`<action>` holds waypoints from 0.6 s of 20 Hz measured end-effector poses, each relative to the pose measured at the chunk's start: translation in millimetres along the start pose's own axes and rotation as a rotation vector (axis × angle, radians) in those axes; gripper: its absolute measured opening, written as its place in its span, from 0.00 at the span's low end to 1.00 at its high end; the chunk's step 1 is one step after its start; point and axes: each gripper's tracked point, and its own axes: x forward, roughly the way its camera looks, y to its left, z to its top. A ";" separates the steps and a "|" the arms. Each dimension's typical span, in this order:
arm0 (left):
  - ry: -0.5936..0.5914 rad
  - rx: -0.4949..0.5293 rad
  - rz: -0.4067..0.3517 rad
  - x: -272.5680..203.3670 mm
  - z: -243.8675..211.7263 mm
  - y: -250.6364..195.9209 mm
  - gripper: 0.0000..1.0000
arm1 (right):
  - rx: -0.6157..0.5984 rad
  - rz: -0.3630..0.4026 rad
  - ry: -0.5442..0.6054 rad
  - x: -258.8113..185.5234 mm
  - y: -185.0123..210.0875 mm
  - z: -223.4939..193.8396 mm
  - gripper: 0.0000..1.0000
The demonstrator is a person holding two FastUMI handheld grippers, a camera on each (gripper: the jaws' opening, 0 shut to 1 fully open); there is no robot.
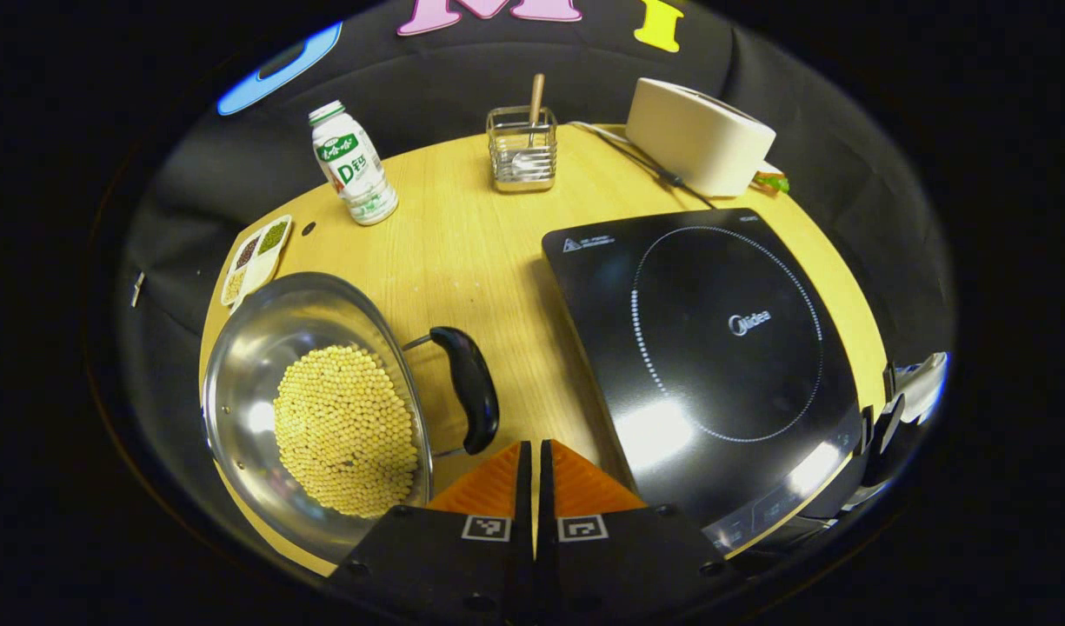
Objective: First push the handle of the pot to place it horizontally, then grasp the pot with both hands and set it on the induction cooktop.
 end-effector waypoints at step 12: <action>-0.376 -0.053 -0.023 -122.0 21.3 34.5 0.95 | 0.023 0.249 0.022 3.2 109.5 8.1 0.98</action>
